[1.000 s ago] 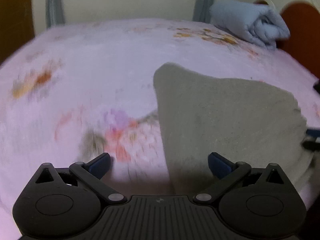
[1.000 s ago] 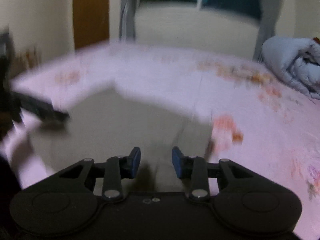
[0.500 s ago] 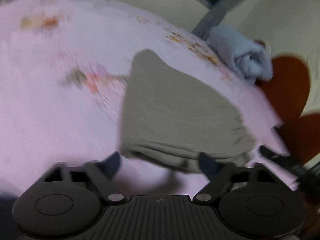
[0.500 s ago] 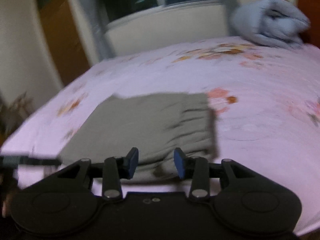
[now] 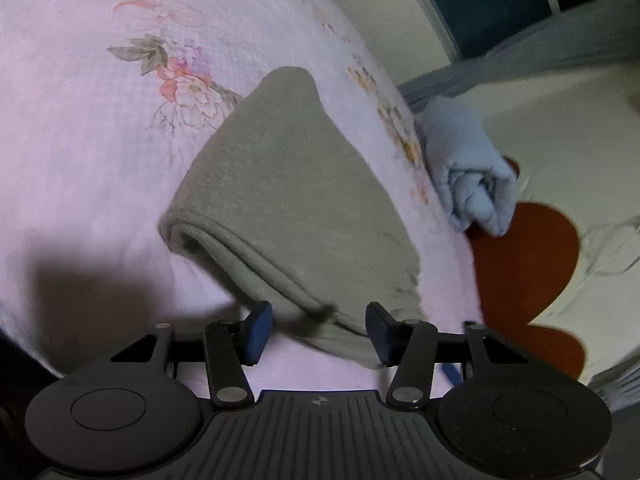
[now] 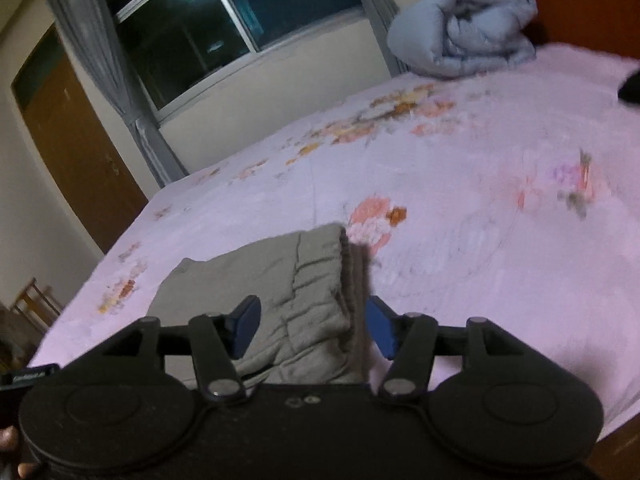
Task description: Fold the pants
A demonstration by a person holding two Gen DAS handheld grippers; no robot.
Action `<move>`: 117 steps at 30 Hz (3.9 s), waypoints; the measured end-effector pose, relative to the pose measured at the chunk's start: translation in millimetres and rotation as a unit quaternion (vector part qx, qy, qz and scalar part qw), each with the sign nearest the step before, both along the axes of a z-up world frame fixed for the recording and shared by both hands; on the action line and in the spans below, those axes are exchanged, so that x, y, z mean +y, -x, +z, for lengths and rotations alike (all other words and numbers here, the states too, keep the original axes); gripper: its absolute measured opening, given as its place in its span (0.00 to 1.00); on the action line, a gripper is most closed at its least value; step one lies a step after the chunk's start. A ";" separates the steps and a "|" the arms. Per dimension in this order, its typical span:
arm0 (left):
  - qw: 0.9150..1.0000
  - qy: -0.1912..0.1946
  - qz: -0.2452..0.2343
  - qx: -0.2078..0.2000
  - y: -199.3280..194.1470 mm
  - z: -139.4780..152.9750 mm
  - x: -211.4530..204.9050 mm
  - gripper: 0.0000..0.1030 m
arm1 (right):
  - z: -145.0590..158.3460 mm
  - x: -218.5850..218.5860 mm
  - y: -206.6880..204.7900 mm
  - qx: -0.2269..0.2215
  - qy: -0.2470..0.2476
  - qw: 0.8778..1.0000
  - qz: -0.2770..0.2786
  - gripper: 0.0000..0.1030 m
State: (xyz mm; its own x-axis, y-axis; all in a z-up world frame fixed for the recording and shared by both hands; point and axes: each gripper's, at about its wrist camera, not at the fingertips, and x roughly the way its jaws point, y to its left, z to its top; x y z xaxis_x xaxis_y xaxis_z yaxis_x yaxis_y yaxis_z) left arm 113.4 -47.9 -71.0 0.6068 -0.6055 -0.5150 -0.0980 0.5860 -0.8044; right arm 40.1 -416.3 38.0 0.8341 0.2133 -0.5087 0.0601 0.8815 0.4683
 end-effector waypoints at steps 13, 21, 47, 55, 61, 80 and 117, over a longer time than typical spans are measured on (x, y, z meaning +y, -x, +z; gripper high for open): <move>0.997 0.065 0.024 0.018 -33.2 -28.4 -12.8 0.50 | -38.0 -13.5 -41.9 0.072 -0.125 0.989 0.009 0.37; 0.997 0.068 0.019 -0.018 -27.0 -15.5 -6.9 0.22 | -23.2 -8.8 -41.2 0.048 -0.090 0.994 0.036 0.11; 0.992 -0.113 0.023 -0.054 -56.6 28.8 76.9 0.64 | -41.6 -27.0 -28.0 0.126 -0.163 0.978 -0.024 0.59; 0.993 -0.111 0.023 -0.031 -49.2 6.0 76.0 0.64 | -69.6 -32.6 -29.0 0.152 -0.310 0.938 -0.040 0.62; 0.993 -0.112 0.014 -0.019 -47.6 -3.8 73.7 0.64 | -48.3 -17.9 -44.3 0.118 -0.239 0.964 -0.009 0.22; 0.946 -0.306 -0.026 -0.099 -37.6 36.8 39.4 1.00 | -29.0 -44.3 -29.5 0.023 -0.142 0.989 0.015 0.66; 0.989 -0.021 -0.138 -0.041 -171.1 -34.1 23.5 0.49 | -102.2 -38.8 -123.0 0.140 -0.305 0.932 0.136 0.94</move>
State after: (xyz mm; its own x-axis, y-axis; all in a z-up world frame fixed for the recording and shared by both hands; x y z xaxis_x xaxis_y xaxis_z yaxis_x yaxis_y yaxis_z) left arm 284.5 -24.4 -105.1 0.4624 -0.7326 -0.4995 0.1345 0.6148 -0.7771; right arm 163.1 -455.1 -64.2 0.5593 0.7182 -0.4138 0.0681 0.4577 0.8865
